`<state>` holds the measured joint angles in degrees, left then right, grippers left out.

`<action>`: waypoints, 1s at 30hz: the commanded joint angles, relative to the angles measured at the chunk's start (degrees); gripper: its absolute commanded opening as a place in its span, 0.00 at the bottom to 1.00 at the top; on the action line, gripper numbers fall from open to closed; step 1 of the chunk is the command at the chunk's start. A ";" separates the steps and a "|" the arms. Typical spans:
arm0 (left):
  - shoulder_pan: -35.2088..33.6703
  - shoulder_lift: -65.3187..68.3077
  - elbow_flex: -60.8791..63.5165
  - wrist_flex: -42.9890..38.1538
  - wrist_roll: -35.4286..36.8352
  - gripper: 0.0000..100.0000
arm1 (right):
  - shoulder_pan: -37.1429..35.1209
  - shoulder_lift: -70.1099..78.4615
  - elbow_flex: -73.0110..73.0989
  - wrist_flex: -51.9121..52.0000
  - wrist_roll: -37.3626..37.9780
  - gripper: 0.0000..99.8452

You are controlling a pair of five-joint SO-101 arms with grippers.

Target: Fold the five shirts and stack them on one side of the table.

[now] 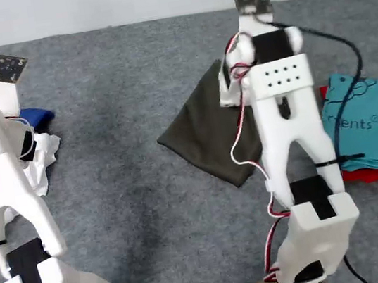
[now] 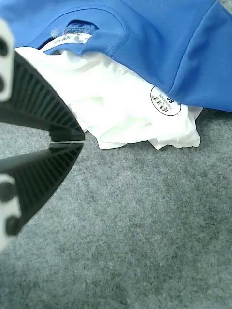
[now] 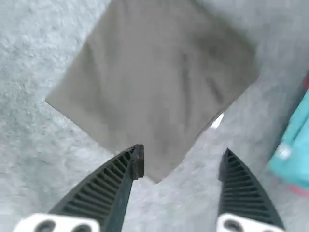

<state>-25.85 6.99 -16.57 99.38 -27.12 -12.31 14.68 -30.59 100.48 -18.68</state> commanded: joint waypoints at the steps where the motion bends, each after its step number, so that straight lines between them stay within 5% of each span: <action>1: -0.18 -3.34 -0.22 1.05 -0.44 0.01 | -0.92 1.19 1.67 -0.48 -10.46 0.44; 5: -0.26 -3.43 -0.22 1.05 -0.44 0.01 | -0.84 8.48 1.76 -6.64 -16.53 0.55; 15: -0.26 -3.43 -0.22 1.14 -0.44 0.01 | -0.92 24.75 1.76 -20.62 -21.01 0.55; 22: -0.26 -3.43 -0.22 1.14 -0.44 0.01 | -0.75 31.60 1.67 -21.23 -21.98 0.54; 30: -0.26 -3.43 -0.22 1.14 -0.44 0.01 | 1.45 33.98 1.67 -20.09 -22.59 0.14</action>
<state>-25.85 6.99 -16.57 99.38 -27.12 -12.31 46.42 -29.98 79.47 -40.66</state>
